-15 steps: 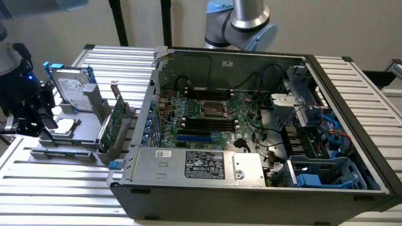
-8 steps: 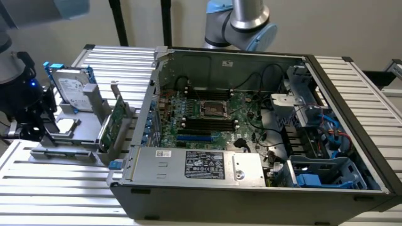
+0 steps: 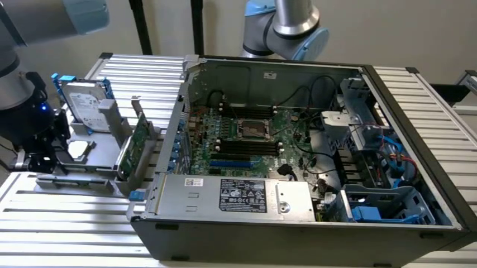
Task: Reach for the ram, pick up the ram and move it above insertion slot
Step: 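Pick up the ram and move it above insertion slot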
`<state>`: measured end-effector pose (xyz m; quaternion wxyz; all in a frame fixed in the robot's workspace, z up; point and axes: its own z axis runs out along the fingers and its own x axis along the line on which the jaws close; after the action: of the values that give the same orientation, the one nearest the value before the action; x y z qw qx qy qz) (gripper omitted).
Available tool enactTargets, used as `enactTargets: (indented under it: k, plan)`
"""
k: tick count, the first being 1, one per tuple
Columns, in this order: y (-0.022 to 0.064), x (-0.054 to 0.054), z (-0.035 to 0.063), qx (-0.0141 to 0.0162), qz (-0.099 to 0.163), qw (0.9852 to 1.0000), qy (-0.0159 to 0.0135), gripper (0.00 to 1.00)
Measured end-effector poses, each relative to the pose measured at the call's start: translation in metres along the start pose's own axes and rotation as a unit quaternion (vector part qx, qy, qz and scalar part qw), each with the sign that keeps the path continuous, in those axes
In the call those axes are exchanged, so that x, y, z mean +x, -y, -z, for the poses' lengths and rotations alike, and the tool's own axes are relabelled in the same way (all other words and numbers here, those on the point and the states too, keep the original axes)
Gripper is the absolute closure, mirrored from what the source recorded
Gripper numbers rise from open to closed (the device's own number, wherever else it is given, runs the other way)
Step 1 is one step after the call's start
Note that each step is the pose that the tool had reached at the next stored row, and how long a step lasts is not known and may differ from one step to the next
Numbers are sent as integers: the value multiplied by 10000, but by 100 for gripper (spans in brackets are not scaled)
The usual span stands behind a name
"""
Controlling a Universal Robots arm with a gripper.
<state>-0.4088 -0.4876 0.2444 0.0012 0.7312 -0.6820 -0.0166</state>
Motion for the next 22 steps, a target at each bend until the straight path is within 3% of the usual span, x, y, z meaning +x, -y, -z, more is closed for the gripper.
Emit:
enactTargets:
  k: [17,22]
  plan:
    - [6,22,-309,0,-1,10000,0,63]
    - [16,27,-350,-7,-15,10000,1,63]
